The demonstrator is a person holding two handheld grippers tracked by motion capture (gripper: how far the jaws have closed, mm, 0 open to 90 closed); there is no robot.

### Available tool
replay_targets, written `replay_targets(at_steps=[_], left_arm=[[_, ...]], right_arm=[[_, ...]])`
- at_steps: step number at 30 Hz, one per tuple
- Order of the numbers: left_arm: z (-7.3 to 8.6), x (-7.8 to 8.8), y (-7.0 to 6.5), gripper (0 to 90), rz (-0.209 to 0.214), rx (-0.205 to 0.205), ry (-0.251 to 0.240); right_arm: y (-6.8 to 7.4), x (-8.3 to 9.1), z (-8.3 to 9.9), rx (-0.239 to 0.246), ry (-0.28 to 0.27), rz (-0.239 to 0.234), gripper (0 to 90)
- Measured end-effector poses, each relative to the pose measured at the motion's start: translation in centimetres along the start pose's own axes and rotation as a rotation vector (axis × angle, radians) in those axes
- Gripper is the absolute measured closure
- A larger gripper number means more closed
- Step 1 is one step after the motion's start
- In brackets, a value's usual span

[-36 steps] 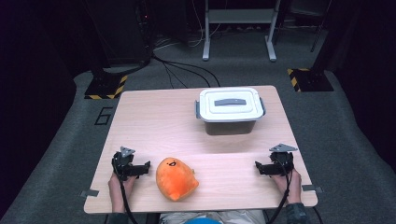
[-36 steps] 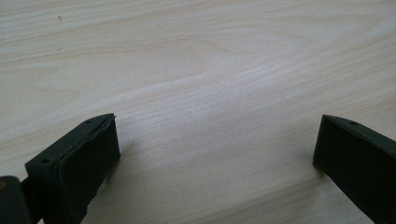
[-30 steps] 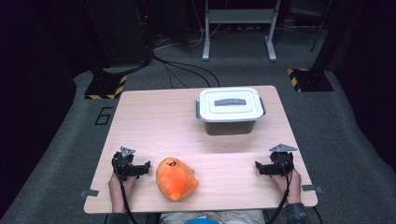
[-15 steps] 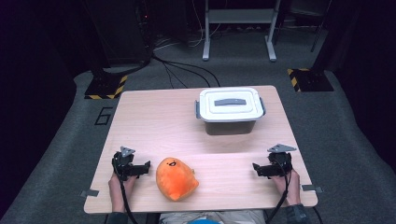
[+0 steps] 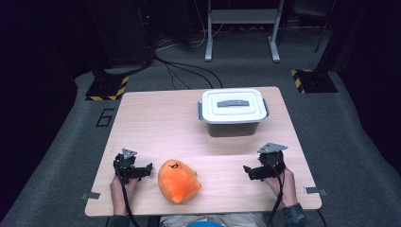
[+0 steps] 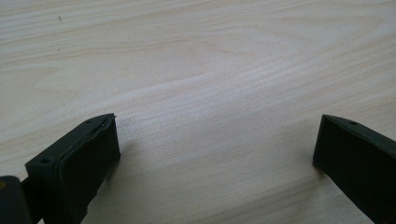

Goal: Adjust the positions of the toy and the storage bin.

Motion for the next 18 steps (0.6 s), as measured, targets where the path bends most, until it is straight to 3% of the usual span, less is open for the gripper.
replay_targets(at_steps=[7, 18], left_arm=[[0.0, 0.0, 0.0, 0.1, 0.000, 0.000, 0.000], [0.0, 0.0, 0.0, 0.1, 0.000, 0.000, 0.000]], right_arm=[[1.9, 0.6, -1.8, 0.045, -0.017, -0.056, 0.5], [4.3, 0.0, -4.1, 0.072, -0.015, -0.131, 1.2]])
Point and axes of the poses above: each handheld gripper's, and its own axes: x roughly backward along the jaws, z roughly out of its underside, y roughly to its left, the point moved 2 cm from there along -x, roughly forward along the jaws, and after that the axes turned 2 degrees about -y, right-handed, at the moved point
